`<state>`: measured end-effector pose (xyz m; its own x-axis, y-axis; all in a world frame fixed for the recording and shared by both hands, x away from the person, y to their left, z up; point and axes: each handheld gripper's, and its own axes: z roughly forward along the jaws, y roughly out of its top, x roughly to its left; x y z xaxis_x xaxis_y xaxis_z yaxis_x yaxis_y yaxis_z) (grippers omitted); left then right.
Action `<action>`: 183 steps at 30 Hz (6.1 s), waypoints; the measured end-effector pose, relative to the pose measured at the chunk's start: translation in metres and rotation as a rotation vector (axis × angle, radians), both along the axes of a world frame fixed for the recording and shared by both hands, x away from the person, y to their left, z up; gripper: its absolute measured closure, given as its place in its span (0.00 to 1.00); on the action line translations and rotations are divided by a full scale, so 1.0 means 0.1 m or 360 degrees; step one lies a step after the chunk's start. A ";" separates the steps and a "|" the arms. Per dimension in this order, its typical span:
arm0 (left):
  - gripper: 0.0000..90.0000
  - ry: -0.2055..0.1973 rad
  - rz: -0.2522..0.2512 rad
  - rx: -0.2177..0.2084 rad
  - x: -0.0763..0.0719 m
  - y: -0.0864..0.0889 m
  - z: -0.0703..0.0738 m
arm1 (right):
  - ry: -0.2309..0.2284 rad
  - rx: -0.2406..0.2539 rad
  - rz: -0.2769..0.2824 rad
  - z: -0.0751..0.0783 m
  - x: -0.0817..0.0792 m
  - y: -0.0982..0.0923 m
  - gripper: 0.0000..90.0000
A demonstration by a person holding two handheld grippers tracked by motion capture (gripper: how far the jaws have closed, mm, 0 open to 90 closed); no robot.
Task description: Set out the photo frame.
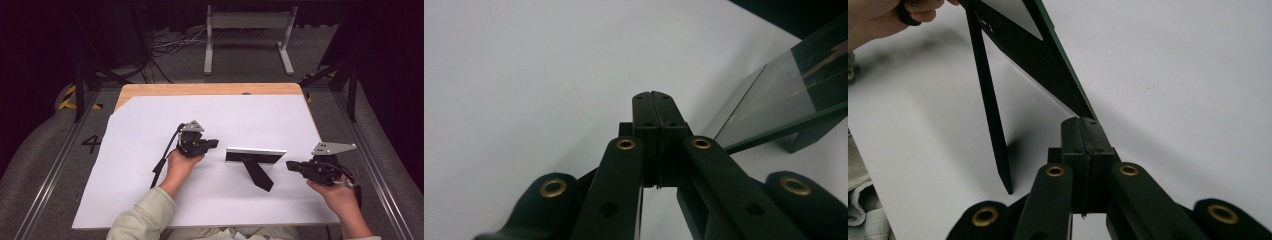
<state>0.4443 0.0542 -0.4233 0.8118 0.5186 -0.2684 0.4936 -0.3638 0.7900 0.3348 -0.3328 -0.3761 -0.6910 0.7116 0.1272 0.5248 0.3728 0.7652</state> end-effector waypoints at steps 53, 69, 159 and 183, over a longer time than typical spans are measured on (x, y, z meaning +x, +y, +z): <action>1.00 0.0295 -0.0404 0.0285 -0.20 -0.43 -0.22 | 0.0014 0.0089 -0.0090 0.12 -0.07 -0.19 1.00; 1.00 0.0348 -0.0716 0.0336 -0.59 -0.69 -0.20 | -0.0032 0.0144 -0.0088 0.25 -0.08 -0.20 1.00; 0.81 0.0011 -0.0674 0.0178 -0.80 -0.32 0.17 | -0.0009 0.0288 -0.0184 0.65 -0.29 -0.25 0.77; 0.76 -0.0055 -0.0394 0.0162 -0.59 0.20 0.20 | 0.0119 0.0239 -0.0187 0.86 -0.42 -0.01 0.46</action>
